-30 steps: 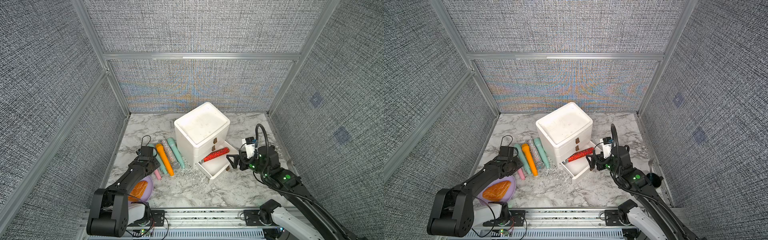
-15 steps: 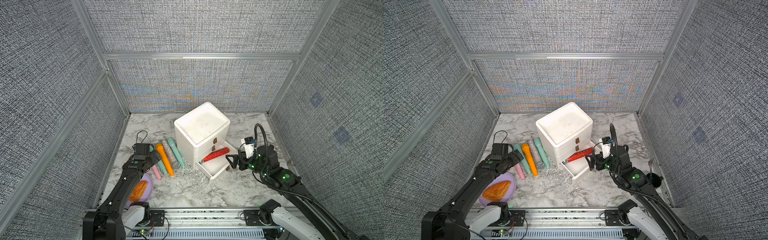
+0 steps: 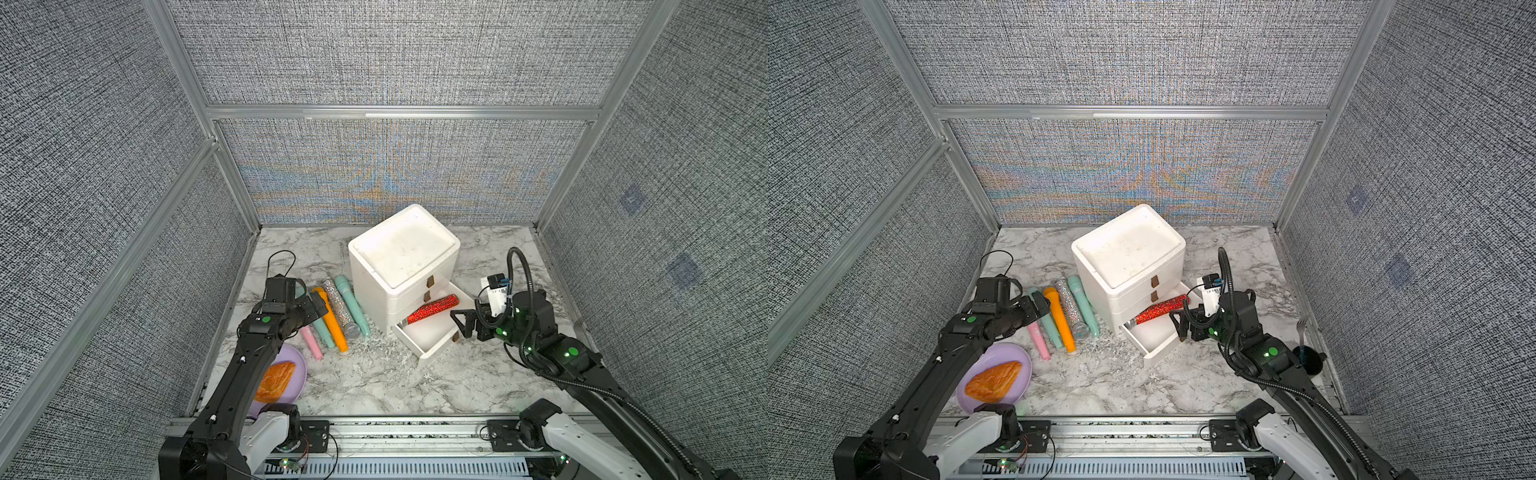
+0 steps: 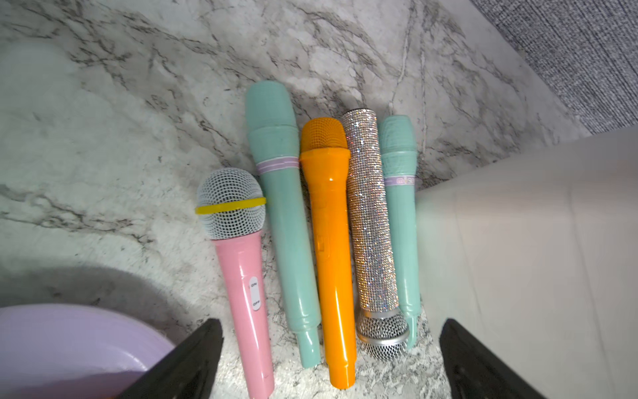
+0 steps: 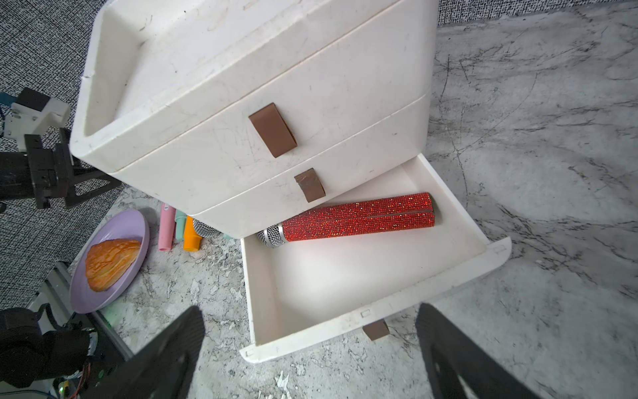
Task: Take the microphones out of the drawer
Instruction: Place the microphone at the center of the board, then pick up the microphone from the drawer.
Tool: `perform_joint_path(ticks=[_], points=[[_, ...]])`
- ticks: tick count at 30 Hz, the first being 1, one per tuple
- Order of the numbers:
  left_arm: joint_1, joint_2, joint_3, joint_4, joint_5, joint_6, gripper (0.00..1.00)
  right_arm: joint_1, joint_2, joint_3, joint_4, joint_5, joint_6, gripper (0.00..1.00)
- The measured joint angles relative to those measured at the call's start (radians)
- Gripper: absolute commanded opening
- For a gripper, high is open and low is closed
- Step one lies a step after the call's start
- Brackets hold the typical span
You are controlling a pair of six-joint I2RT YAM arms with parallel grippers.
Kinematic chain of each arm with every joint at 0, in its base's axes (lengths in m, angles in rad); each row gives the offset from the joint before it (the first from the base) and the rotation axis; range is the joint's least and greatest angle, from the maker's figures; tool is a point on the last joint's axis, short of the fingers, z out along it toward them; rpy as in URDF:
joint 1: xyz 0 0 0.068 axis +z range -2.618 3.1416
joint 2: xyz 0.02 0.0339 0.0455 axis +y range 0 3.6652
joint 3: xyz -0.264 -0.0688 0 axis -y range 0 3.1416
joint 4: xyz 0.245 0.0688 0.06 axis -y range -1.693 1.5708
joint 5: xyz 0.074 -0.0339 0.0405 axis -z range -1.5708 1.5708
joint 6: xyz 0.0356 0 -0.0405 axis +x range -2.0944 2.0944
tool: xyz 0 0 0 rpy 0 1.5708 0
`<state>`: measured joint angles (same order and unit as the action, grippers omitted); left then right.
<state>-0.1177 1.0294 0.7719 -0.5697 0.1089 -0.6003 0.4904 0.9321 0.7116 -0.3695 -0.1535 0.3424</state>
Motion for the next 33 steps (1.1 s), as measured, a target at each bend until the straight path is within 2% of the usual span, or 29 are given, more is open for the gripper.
perform_joint_path(ticks=[9, 16, 22, 33], points=[[-0.015, -0.093, -0.008, -0.009, 0.078, 0.08, 1.0, 0.001, 0.029, 0.009, 0.003, 0.014, 0.004, 0.98], [-0.051, -0.216, -0.031, -0.013, 0.073, 0.116, 1.0, 0.007, 0.048, 0.009, 0.032, 0.023, 0.01, 0.98], [-0.092, -0.261, -0.024, -0.014, 0.027, 0.126, 1.0, 0.016, 0.047, 0.023, 0.031, 0.021, -0.016, 0.98], [-0.309, -0.269, 0.087, -0.041, -0.053, 0.185, 1.0, 0.021, 0.058, 0.05, -0.015, 0.064, -0.038, 0.98]])
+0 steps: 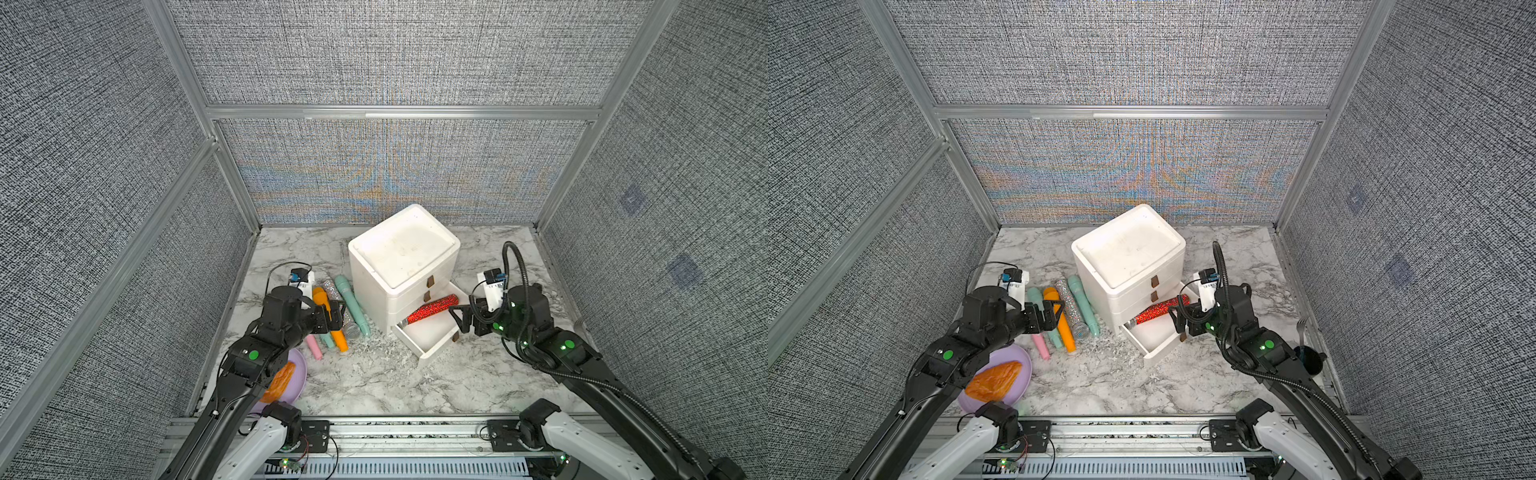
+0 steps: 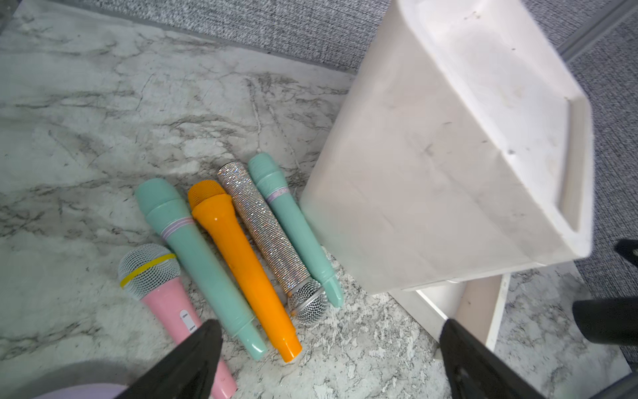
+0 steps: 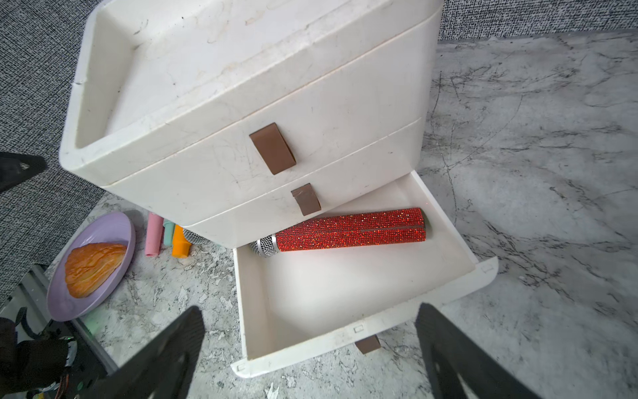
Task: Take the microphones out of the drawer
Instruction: Pick up the microphone from the drawer.
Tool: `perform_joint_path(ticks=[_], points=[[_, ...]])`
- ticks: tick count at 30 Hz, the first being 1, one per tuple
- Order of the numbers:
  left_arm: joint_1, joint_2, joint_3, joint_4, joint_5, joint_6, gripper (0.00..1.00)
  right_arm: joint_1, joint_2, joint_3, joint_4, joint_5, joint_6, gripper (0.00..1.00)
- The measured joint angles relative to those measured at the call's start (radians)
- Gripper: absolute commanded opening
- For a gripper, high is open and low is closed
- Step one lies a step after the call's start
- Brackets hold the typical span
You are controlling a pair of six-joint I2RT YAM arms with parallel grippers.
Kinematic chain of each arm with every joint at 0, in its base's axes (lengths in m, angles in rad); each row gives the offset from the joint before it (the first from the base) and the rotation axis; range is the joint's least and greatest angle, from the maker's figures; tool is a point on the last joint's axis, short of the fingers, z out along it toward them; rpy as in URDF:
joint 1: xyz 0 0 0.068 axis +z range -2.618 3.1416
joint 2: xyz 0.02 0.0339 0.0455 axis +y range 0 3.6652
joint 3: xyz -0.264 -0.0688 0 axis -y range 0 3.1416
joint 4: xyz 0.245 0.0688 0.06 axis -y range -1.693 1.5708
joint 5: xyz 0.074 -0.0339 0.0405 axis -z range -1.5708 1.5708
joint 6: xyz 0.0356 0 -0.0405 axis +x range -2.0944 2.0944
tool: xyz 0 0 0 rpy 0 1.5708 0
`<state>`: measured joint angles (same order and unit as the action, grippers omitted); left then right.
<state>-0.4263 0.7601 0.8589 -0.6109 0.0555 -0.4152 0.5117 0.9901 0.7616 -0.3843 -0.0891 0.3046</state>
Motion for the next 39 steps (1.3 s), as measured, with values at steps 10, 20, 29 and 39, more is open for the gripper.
perform_joint_path(ticks=[10, 20, 29, 39], points=[[-0.182, 0.06, 0.1, -0.018, -0.034, 0.088, 1.0, 0.004, 0.004, 0.016, -0.046, 0.037, 0.005, 0.98], [-0.396, 0.161, 0.225, -0.089, -0.064, 0.203, 1.0, 0.004, 0.004, 0.024, -0.086, 0.058, 0.016, 0.98], [-0.553, 0.354, 0.314, -0.087, -0.071, 0.275, 1.0, 0.004, 0.027, 0.006, -0.105, 0.086, 0.04, 0.98], [-0.575, 0.55, 0.4, 0.039, -0.025, 0.341, 1.0, -0.019, 0.052, 0.017, -0.196, 0.171, 0.09, 0.98]])
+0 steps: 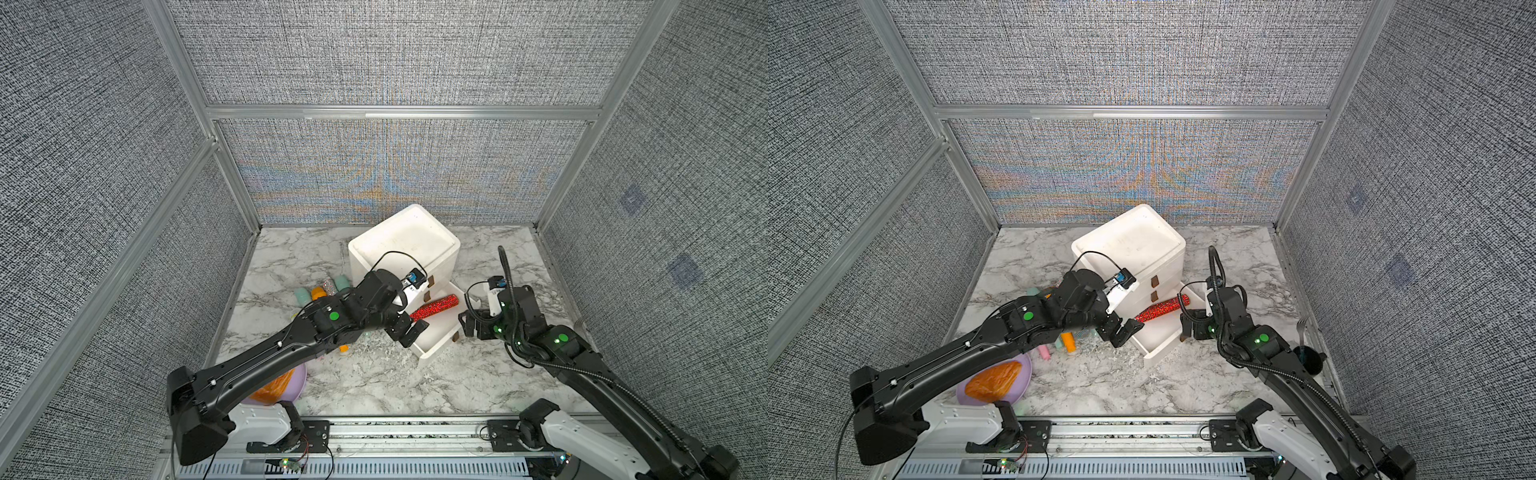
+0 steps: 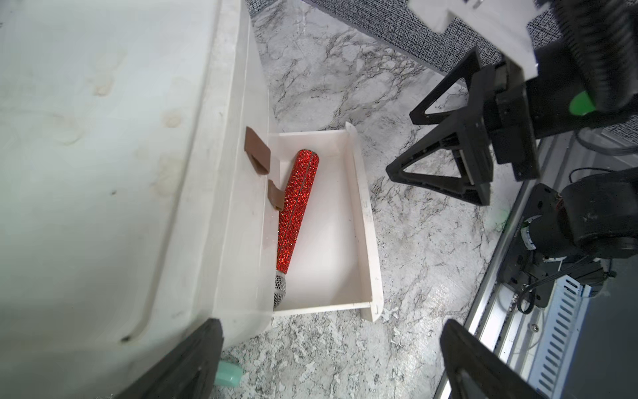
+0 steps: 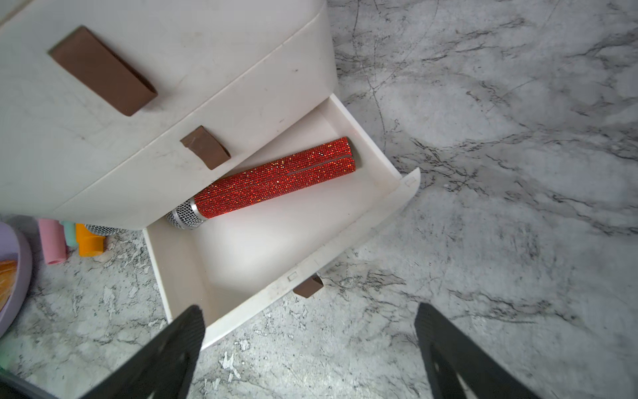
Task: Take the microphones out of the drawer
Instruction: Pick up the microphone from the drawer.
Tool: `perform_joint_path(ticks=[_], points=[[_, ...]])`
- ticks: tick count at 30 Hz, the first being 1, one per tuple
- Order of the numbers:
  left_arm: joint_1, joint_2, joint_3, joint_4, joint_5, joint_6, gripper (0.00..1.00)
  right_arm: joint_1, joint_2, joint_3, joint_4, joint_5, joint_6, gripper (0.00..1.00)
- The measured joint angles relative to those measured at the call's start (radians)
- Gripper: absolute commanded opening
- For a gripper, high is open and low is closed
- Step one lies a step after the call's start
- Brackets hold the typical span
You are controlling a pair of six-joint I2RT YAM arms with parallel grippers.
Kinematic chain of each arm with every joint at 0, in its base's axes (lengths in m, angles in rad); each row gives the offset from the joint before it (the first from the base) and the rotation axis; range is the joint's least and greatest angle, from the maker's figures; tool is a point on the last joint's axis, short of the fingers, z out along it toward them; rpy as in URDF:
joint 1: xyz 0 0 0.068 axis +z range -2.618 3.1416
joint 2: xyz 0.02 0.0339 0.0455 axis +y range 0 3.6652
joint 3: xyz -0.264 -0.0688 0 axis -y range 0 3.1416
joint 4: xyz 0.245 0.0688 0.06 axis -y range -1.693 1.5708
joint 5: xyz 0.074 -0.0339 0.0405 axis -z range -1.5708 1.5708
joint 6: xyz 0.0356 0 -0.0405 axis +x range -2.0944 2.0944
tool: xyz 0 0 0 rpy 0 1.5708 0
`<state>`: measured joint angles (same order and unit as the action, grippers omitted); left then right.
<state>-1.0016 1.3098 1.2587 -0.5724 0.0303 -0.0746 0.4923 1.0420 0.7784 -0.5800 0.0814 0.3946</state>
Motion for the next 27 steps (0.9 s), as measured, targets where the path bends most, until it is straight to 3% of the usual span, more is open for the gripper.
perform_joint_path(ticks=[11, 27], points=[[-0.005, 0.22, 0.13, 0.045, 0.042, 0.028, 1.0, -0.173, -0.067, 0.027, -0.065, -0.029, -0.018, 0.98], [-0.002, 0.52, 0.332, 0.017, 0.018, 0.076, 0.85, -0.288, -0.153, 0.118, -0.152, -0.082, -0.061, 0.98]])
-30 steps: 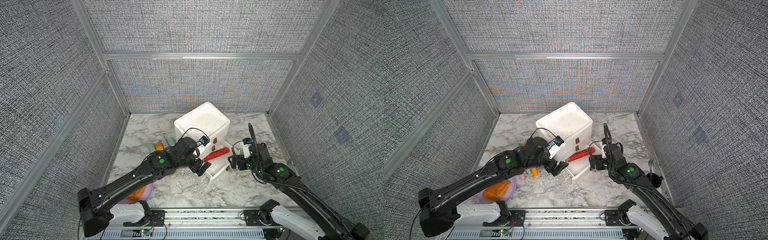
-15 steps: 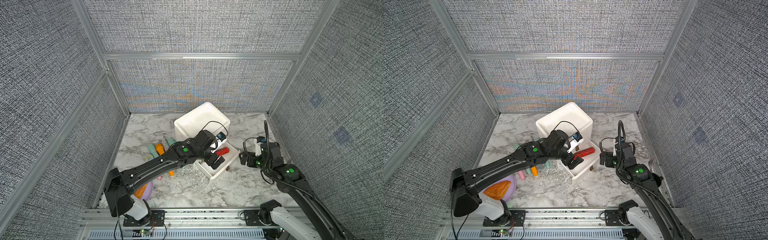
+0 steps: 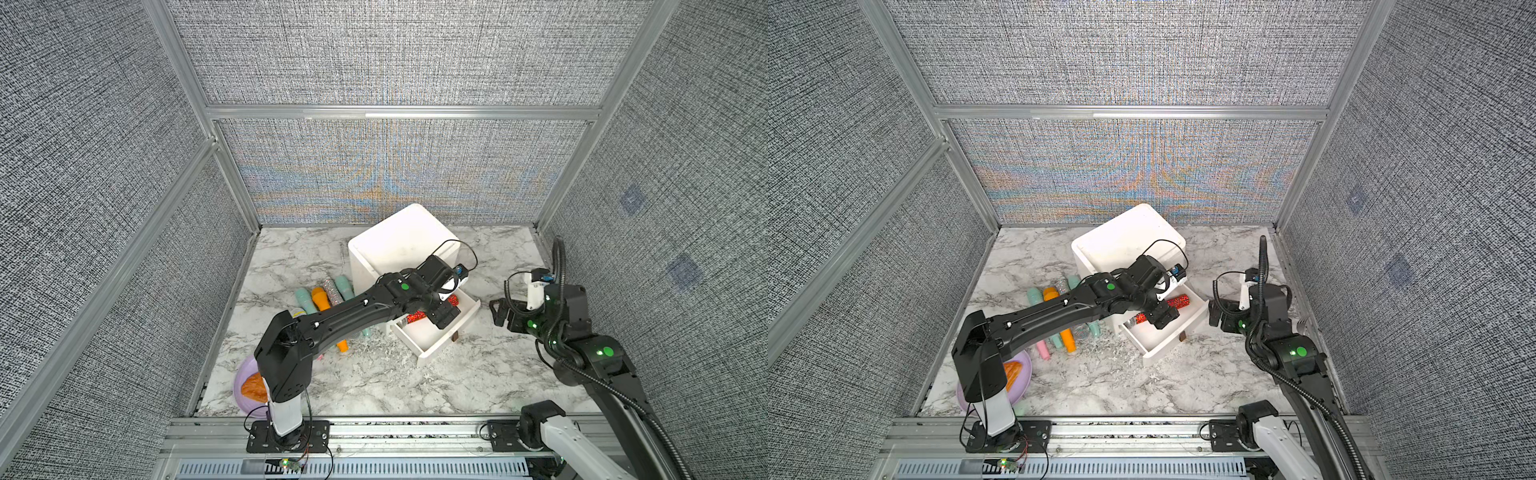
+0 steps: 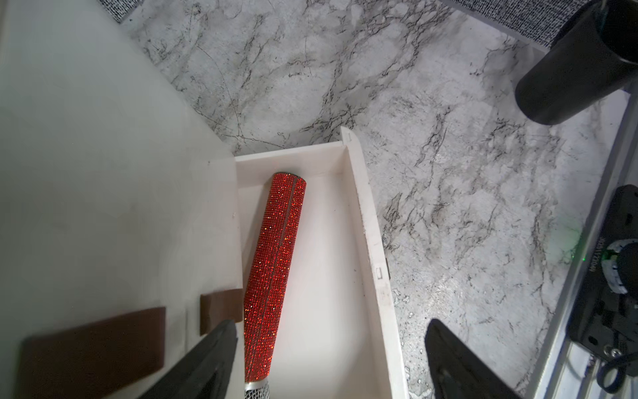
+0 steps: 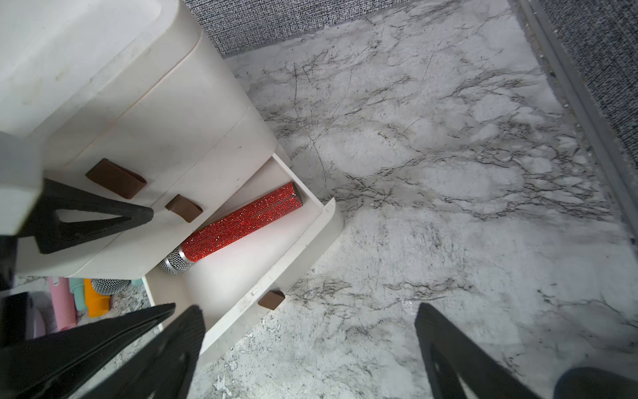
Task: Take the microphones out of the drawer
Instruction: Pick up the microphone from the drawer.
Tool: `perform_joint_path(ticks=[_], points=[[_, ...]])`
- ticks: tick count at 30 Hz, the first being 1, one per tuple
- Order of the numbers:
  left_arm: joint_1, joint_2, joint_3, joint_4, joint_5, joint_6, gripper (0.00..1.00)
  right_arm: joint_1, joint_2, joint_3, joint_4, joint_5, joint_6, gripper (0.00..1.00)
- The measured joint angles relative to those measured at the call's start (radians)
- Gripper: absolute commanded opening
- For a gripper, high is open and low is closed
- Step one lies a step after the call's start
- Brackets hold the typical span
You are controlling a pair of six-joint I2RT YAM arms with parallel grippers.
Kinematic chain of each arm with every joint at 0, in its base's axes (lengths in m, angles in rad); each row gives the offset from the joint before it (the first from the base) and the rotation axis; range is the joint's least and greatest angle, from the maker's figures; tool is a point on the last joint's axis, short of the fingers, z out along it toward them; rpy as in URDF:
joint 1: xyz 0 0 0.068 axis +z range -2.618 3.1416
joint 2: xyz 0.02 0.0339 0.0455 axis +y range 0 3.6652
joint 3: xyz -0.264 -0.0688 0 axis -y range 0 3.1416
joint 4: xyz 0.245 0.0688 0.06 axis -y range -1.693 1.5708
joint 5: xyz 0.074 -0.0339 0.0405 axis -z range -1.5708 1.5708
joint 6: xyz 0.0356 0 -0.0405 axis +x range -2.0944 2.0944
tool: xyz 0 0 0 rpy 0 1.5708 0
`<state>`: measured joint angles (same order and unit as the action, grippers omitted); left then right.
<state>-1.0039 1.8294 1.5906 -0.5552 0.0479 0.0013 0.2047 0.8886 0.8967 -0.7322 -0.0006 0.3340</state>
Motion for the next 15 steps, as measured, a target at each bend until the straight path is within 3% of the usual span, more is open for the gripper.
perform_joint_path(ticks=[15], points=[[-0.022, 0.29, 0.254, -0.082, -0.061, 0.01, 0.76, -0.097, -0.069, 0.034, -0.098, -0.012, -0.049, 0.98]])
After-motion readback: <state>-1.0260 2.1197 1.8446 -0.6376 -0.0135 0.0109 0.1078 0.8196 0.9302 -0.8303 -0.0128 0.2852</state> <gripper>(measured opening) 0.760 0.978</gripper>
